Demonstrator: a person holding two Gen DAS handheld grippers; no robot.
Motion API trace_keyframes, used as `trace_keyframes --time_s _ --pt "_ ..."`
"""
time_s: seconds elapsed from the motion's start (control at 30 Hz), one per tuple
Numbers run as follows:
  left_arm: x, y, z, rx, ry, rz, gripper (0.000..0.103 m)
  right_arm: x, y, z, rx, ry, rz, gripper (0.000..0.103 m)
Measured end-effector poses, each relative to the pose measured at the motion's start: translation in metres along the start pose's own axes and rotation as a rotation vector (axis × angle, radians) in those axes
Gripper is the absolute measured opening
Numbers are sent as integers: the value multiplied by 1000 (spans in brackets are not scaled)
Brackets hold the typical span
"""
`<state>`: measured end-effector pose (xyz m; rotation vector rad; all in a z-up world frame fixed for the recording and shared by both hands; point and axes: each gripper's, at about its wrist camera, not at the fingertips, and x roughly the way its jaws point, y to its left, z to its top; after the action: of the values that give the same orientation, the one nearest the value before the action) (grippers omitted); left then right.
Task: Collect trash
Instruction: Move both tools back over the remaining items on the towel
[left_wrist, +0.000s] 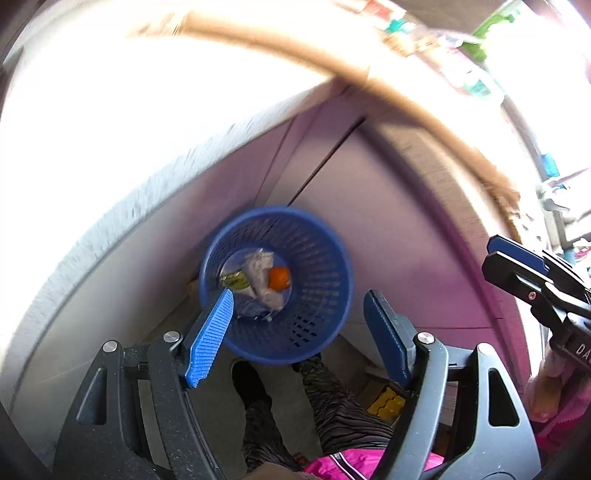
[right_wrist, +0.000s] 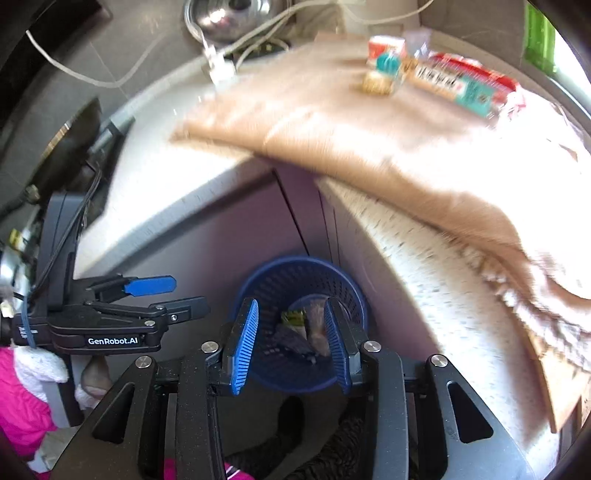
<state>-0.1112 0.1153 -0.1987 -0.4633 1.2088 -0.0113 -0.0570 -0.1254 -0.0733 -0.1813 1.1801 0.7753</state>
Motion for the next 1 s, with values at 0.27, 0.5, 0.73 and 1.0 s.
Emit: trace_keyframes --time_s 0.27,0.5,0.73,1.0 --pt "-44 -37 40 55 -103 -65 75 -49 -33 15 51 -109 26 50" --pt "-58 -70 99 76 -185 -84 75 -79 -74 51 53 -175 19 57" --pt "-34 -96 159 101 -217 -75 75 -72 -118 110 -58 -149 -14 57" --pt "18 -108 206 117 -178 -18 66 -33 -156 164 -143 -57 10 57"
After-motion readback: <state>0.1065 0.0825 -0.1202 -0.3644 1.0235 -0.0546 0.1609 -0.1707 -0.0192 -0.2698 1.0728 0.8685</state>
